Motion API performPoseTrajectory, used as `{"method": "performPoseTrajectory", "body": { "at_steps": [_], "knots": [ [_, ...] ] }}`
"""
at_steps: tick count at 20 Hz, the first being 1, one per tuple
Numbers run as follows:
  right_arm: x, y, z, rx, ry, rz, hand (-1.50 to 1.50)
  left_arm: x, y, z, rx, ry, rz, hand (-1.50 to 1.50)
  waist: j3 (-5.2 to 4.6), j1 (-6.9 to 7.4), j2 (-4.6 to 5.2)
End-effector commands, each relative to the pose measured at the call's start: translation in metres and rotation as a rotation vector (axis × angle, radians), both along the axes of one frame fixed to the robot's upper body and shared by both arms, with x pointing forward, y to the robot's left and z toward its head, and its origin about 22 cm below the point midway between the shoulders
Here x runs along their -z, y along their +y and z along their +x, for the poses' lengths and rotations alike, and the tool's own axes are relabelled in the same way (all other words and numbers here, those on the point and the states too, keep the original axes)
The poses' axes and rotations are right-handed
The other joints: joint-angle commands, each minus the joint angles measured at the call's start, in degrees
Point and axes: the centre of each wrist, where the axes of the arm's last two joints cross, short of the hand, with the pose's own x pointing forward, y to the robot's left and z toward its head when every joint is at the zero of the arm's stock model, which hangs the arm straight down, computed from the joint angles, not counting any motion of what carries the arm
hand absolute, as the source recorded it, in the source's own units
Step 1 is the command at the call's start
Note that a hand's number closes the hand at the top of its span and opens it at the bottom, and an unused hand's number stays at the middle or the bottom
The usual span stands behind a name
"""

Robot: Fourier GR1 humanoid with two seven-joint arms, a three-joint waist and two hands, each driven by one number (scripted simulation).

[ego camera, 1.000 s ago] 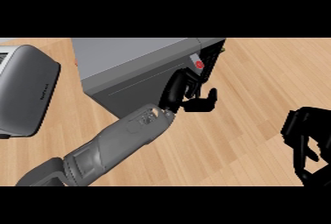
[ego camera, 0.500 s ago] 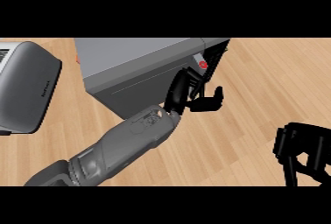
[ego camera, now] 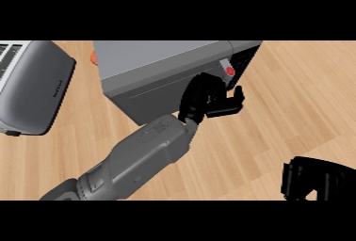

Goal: Pick up the milk, place it into the microwave and close the microwave

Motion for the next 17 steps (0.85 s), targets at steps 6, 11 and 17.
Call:
{"method": "performPoseTrajectory", "body": {
  "at_steps": [6, 11, 17],
  "knots": [
    [0.009, 0.022, -0.029, 0.009, 0.033, 0.058, 1.5, 0.032, 0.039, 0.02, -0.092, 0.15, -0.124, 1.5, -0.17, 3.83, -0.26],
    [0.008, 0.031, -0.044, 0.034, 0.034, 0.071, 1.5, 0.051, 0.054, 0.018, -0.052, 0.143, -0.132, 1.5, -0.29, 4.73, -0.14],
    [0.006, 0.045, -0.062, 0.039, 0.034, 0.081, 1.5, 0.06, 0.059, 0.018, -0.015, 0.141, -0.155, 1.5, -0.23, 5.91, -0.62]
  ]
}}
